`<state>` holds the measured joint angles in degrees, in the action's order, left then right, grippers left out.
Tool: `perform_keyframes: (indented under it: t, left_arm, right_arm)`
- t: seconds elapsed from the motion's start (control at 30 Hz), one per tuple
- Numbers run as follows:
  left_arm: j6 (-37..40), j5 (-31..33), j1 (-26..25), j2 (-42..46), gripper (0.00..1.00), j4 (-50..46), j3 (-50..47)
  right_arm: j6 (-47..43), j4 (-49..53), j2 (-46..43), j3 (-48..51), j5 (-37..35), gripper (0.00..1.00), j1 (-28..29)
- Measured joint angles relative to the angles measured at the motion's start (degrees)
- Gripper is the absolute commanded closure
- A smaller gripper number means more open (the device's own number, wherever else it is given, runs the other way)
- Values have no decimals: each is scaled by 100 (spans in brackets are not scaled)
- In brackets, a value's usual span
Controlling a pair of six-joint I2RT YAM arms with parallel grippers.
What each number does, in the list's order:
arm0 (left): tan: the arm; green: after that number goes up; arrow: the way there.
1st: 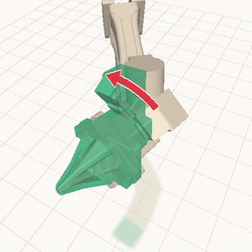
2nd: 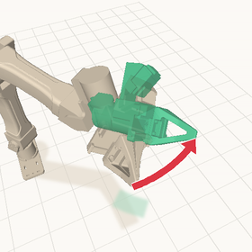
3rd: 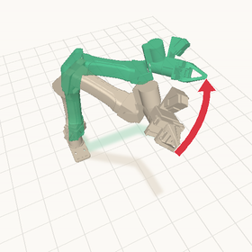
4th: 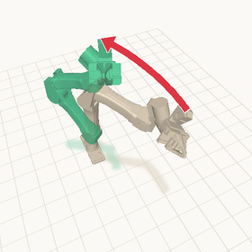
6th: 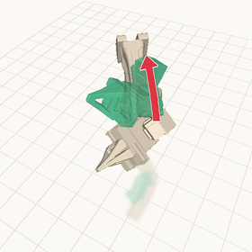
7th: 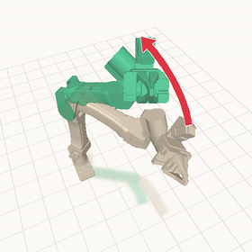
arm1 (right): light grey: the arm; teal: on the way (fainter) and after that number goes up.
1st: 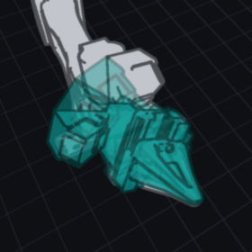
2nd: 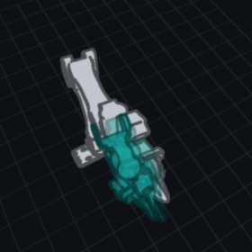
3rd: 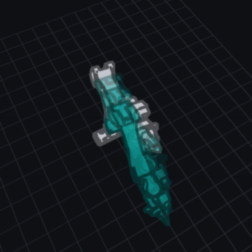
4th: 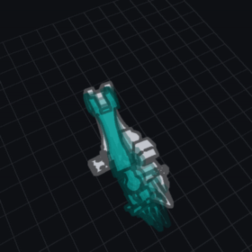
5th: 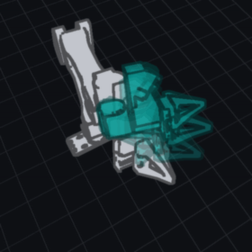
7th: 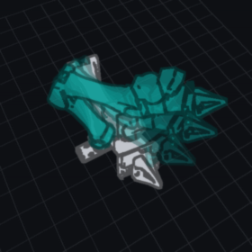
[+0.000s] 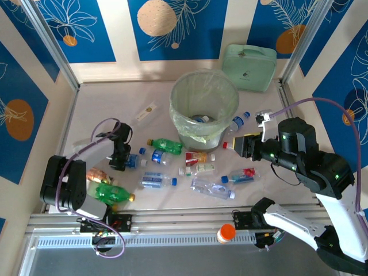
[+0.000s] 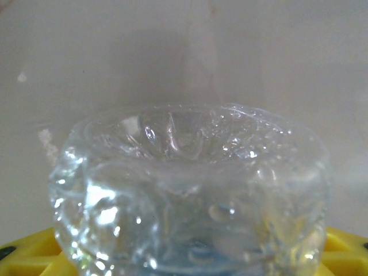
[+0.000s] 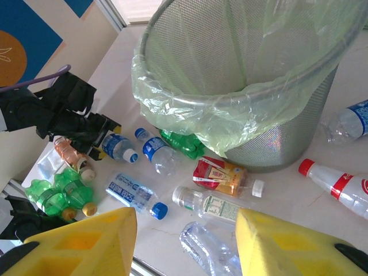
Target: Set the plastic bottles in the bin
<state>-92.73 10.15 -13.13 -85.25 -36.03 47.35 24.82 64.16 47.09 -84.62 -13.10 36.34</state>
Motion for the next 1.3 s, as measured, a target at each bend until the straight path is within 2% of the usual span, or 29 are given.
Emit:
perform_keyframes:
  t: [0.23, 0.37, 0.47, 0.6, 0.73, 0.83, 1.03, 1.23, 1.3]
  left_arm:
    - [638, 133, 28, 741, 41, -448, 533]
    - [1429, -9, 33, 1399, 41, -426, 986]
    - [2232, -339, -28, 1867, 44, -2, 1163]
    - [3097, -885, -319, 2345, 44, 879, 1261]
    - [3705, -1690, -748, 2245, 43, 1923, 1622]
    - [4070, -2319, -1163, 2044, 43, 2614, 1963]
    - [4113, -3541, -1635, 1683, 43, 4030, 2288]
    - [3595, -4374, -1910, 1215, 43, 5134, 2542]
    - [3484, -4583, -2011, 1123, 44, 5327, 2656]
  right_arm:
    - [-133, -20, 50, -92, 0, 51, -59]
    - [-234, -35, 116, -166, 33, 51, -116]
    - [-282, -70, 216, -243, 175, 51, -195]
    - [-365, -308, 417, -358, 730, 50, -354]
    - [-365, -586, 632, -380, 1318, 49, -426]
    - [-358, -715, 866, -511, 1853, 44, -511]
    - [-337, -999, 1440, -896, 2732, 36, -616]
    - [-17, -1460, 1891, -1075, 3477, 15, -907]
    - [205, -1770, 2052, -1095, 3825, 13, -935]
